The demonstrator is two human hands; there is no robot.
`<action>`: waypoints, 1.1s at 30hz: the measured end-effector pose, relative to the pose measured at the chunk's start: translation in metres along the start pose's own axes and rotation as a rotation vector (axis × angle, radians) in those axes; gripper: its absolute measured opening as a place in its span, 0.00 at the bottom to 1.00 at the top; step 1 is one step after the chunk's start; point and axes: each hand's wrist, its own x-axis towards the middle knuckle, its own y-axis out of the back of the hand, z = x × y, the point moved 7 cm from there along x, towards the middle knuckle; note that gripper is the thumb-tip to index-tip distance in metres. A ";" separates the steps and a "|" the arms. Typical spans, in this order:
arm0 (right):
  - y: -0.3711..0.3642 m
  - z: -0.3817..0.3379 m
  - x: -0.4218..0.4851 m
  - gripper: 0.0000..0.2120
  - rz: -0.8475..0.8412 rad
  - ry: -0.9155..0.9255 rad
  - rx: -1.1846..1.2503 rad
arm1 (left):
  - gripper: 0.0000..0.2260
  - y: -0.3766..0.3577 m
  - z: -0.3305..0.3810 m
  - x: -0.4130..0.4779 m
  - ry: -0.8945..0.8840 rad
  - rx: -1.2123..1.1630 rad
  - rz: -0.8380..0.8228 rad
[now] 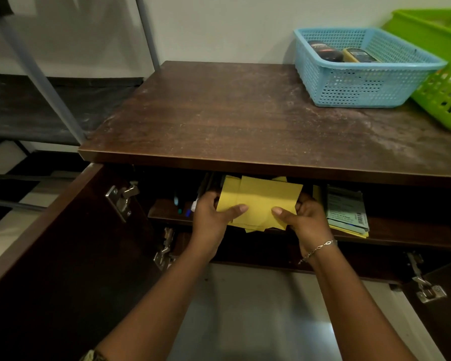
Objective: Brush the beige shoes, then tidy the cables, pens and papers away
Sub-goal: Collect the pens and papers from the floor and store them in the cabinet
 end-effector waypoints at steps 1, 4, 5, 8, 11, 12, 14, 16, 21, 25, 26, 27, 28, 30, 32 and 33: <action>0.001 -0.002 0.000 0.16 -0.014 0.028 0.024 | 0.13 -0.002 0.003 0.000 -0.037 0.009 -0.018; 0.005 -0.007 -0.003 0.16 -0.063 0.104 0.050 | 0.18 -0.007 0.012 0.000 -0.154 -0.019 -0.063; 0.006 -0.010 -0.005 0.16 -0.080 0.129 0.053 | 0.20 -0.010 0.015 -0.001 -0.205 -0.019 -0.099; 0.008 -0.017 -0.007 0.16 -0.075 0.205 0.094 | 0.24 -0.022 0.020 -0.009 -0.306 0.001 -0.248; 0.011 -0.016 -0.007 0.09 -0.071 0.248 0.142 | 0.27 -0.027 0.018 -0.010 -0.326 0.044 -0.298; 0.012 -0.015 -0.007 0.07 -0.078 0.245 0.157 | 0.28 -0.028 0.017 -0.010 -0.328 0.045 -0.299; 0.013 -0.010 -0.007 0.08 -0.115 0.231 0.195 | 0.29 -0.029 0.014 -0.010 -0.311 0.030 -0.300; 0.009 -0.009 -0.007 0.15 -0.165 0.210 0.208 | 0.28 -0.033 0.010 -0.010 -0.292 0.034 -0.318; 0.011 -0.007 -0.003 0.20 -0.131 0.165 0.072 | 0.20 -0.040 0.005 -0.009 -0.302 0.119 -0.313; 0.016 -0.011 -0.003 0.21 -0.073 0.147 -0.028 | 0.12 -0.040 0.003 -0.007 -0.281 0.165 -0.297; 0.018 -0.011 -0.003 0.23 -0.048 0.144 -0.021 | 0.12 -0.040 0.004 -0.007 -0.286 0.165 -0.282; 0.020 -0.013 -0.003 0.23 -0.022 0.144 0.000 | 0.12 -0.040 0.005 -0.007 -0.289 0.155 -0.257; 0.022 -0.014 -0.004 0.22 -0.009 0.142 0.028 | 0.13 -0.040 0.006 -0.007 -0.281 0.130 -0.227; 0.019 -0.020 -0.005 0.18 -0.025 0.121 0.054 | 0.12 -0.038 0.008 -0.004 -0.263 0.084 -0.172; 0.015 -0.024 -0.004 0.16 -0.034 0.097 -0.001 | 0.13 -0.039 0.005 0.004 -0.224 0.087 -0.156; 0.013 -0.025 -0.003 0.16 -0.039 0.079 -0.037 | 0.15 -0.038 0.000 0.009 -0.179 0.104 -0.146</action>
